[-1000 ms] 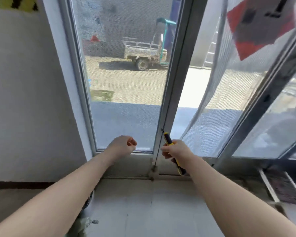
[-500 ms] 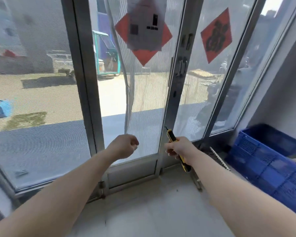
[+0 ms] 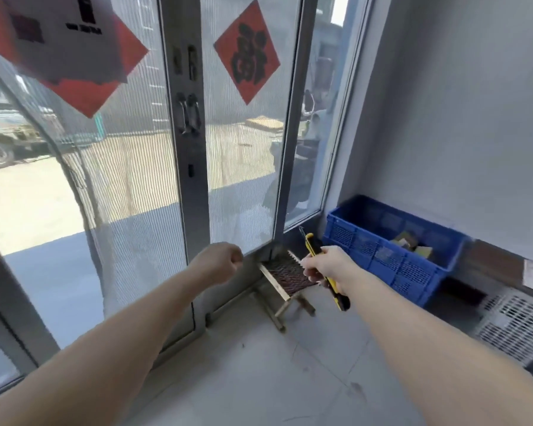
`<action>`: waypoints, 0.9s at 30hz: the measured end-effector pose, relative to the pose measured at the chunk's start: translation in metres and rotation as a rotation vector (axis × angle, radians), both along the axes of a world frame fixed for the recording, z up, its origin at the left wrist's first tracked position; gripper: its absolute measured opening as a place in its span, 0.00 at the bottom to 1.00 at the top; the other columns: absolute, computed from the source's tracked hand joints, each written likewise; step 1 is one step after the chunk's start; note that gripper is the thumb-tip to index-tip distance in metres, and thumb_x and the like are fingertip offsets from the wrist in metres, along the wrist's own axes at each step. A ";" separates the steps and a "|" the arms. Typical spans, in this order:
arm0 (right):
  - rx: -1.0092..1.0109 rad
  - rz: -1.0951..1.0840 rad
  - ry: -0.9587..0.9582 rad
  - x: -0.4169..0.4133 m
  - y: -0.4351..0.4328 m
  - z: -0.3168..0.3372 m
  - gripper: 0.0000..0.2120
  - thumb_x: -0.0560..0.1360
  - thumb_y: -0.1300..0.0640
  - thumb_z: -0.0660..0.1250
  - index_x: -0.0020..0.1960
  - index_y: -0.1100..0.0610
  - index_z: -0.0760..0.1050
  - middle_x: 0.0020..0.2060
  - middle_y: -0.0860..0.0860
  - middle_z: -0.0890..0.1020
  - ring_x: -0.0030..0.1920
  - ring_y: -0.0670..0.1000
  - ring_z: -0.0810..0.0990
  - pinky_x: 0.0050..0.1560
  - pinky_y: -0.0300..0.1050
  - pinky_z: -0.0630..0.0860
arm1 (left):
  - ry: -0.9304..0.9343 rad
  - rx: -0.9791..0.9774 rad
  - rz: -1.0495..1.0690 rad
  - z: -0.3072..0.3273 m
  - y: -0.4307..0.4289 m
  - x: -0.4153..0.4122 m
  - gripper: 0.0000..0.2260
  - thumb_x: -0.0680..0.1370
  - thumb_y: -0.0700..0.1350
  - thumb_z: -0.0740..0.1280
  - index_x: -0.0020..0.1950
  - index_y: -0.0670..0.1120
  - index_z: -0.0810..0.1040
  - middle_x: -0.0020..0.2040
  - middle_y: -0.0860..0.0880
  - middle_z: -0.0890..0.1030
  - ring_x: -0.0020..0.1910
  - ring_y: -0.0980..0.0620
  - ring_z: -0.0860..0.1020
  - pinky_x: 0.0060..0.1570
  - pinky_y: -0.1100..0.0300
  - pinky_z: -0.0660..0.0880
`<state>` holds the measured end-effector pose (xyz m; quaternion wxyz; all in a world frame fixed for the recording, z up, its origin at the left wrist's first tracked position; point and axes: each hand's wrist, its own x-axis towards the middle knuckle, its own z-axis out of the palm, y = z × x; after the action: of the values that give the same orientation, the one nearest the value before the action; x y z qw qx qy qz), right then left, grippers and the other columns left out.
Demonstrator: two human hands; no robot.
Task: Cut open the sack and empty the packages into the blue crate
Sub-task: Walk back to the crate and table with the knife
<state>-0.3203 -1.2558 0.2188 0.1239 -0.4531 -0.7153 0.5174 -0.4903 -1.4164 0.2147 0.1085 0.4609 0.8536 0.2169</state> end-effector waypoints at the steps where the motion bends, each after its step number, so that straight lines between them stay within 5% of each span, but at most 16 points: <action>1: -0.003 -0.031 0.001 0.007 0.013 -0.001 0.05 0.75 0.63 0.67 0.41 0.58 0.75 0.33 0.55 0.80 0.31 0.51 0.76 0.29 0.40 0.64 | 0.010 0.001 -0.026 -0.002 0.019 0.001 0.10 0.78 0.41 0.63 0.57 0.46 0.81 0.56 0.49 0.82 0.55 0.49 0.79 0.55 0.56 0.75; 9: 0.007 -0.246 -0.017 0.037 0.104 -0.001 0.03 0.75 0.62 0.67 0.42 0.57 0.75 0.34 0.54 0.81 0.32 0.51 0.77 0.35 0.45 0.68 | 0.045 -0.008 -0.241 -0.007 0.157 0.003 0.13 0.77 0.37 0.61 0.55 0.46 0.82 0.55 0.48 0.82 0.53 0.49 0.79 0.51 0.59 0.74; 27: -0.030 -0.589 -0.035 0.091 0.290 -0.002 0.01 0.75 0.59 0.67 0.46 0.57 0.77 0.36 0.53 0.81 0.34 0.50 0.78 0.33 0.40 0.70 | 0.076 -0.037 -0.581 -0.003 0.417 0.025 0.13 0.79 0.40 0.60 0.56 0.48 0.82 0.56 0.49 0.83 0.54 0.48 0.80 0.53 0.56 0.77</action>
<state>-0.2292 -0.9656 0.2172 0.2498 -0.6518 -0.5472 0.4620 -0.4649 -0.9990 0.2121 0.1425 0.6920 0.6930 0.1438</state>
